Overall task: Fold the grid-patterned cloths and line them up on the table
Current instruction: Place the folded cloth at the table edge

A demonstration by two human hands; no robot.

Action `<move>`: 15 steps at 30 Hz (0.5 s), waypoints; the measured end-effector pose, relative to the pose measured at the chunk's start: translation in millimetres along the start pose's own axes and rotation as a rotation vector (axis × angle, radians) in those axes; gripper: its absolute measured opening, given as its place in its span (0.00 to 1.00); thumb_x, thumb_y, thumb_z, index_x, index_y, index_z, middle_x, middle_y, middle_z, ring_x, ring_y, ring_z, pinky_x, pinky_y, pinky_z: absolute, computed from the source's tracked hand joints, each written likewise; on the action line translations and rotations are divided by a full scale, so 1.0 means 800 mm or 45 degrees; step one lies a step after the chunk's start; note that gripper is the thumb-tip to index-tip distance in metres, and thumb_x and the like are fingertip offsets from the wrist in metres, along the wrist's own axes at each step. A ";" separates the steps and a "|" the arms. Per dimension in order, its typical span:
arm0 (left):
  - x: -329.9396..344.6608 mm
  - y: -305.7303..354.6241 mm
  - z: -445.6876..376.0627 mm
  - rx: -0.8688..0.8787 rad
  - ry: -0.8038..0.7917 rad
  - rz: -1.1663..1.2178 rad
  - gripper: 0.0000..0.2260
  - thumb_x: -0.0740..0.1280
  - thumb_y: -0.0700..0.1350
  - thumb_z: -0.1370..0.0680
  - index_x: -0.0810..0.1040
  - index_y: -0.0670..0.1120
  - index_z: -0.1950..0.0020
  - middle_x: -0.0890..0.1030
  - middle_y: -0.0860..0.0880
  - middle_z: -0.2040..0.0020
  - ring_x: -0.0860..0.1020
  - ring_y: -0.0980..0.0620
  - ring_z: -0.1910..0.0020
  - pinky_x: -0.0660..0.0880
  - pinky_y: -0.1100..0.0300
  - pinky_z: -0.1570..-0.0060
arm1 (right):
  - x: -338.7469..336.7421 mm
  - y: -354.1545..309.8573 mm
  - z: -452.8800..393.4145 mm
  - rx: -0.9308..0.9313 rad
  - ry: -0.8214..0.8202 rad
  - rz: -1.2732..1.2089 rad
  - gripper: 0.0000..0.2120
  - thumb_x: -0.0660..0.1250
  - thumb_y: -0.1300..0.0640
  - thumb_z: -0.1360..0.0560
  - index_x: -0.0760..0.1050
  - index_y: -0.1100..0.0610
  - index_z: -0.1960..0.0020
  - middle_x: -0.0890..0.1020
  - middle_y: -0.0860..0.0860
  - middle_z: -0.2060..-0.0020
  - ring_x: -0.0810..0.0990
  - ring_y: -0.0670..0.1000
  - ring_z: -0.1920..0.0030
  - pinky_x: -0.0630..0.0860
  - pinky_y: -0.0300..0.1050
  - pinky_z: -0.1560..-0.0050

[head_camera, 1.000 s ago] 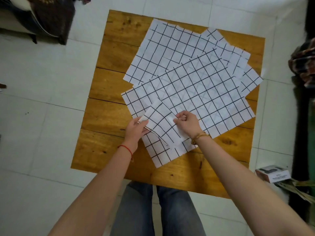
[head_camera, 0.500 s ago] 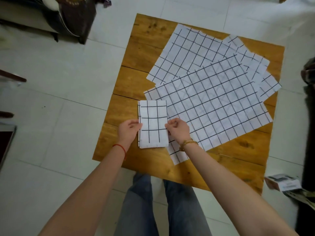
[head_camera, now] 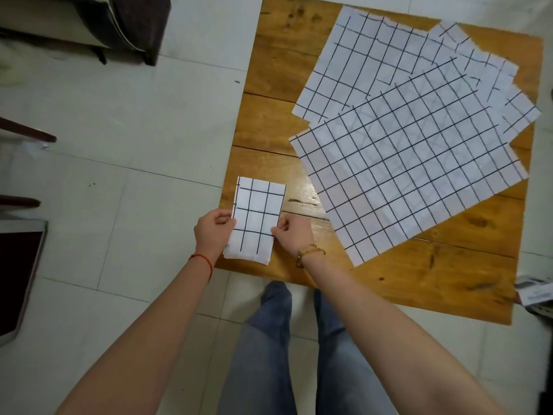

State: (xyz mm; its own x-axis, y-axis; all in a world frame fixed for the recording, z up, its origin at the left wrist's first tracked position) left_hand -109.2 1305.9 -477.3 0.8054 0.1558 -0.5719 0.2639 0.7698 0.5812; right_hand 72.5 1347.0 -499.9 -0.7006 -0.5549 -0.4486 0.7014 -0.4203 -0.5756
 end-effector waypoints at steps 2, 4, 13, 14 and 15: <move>-0.008 -0.008 -0.002 -0.004 -0.009 0.017 0.12 0.69 0.38 0.25 0.80 0.42 0.41 0.82 0.47 0.53 0.80 0.48 0.49 0.77 0.56 0.45 | 0.012 -0.002 0.002 0.002 0.003 0.041 0.03 0.66 0.60 0.27 0.75 0.58 0.59 0.78 0.52 0.63 0.77 0.51 0.59 0.73 0.42 0.59; -0.013 -0.015 -0.005 -0.005 -0.022 0.014 0.13 0.69 0.38 0.25 0.79 0.42 0.40 0.83 0.45 0.48 0.80 0.47 0.47 0.77 0.54 0.43 | 0.020 -0.003 0.003 -0.011 0.016 0.084 0.04 0.65 0.59 0.27 0.77 0.61 0.56 0.80 0.54 0.60 0.78 0.53 0.57 0.75 0.45 0.57; -0.019 -0.024 -0.007 0.078 -0.054 -0.025 0.16 0.67 0.37 0.24 0.78 0.44 0.37 0.81 0.46 0.42 0.79 0.51 0.50 0.76 0.61 0.49 | 0.022 0.006 0.006 -0.063 0.010 0.284 0.07 0.66 0.53 0.26 0.75 0.57 0.58 0.80 0.51 0.62 0.78 0.51 0.60 0.77 0.45 0.60; -0.019 -0.022 -0.005 0.100 -0.040 -0.042 0.16 0.67 0.37 0.24 0.78 0.44 0.37 0.81 0.46 0.42 0.78 0.52 0.51 0.75 0.62 0.49 | 0.019 0.009 0.006 -0.064 0.027 0.286 0.08 0.67 0.52 0.26 0.74 0.56 0.58 0.80 0.51 0.62 0.78 0.50 0.61 0.77 0.45 0.61; -0.020 -0.019 -0.004 0.127 -0.017 -0.071 0.16 0.67 0.37 0.24 0.78 0.43 0.37 0.81 0.46 0.41 0.78 0.53 0.51 0.74 0.63 0.49 | 0.013 0.012 0.006 -0.056 0.061 0.278 0.08 0.67 0.51 0.26 0.74 0.56 0.59 0.80 0.50 0.63 0.78 0.50 0.61 0.76 0.44 0.62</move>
State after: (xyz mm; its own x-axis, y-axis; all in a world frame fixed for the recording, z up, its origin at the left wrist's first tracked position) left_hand -128.1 1293.9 -478.7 0.7949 0.1059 -0.5975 0.3593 0.7114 0.6040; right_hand 72.5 1333.7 -506.3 -0.5390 -0.5941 -0.5971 0.8314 -0.2616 -0.4903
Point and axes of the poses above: each hand's wrist, its own z-axis away from the middle knuckle, its own x-axis out of the palm, y = z × x, the point moved 3 cm from there along -z, towards the middle knuckle
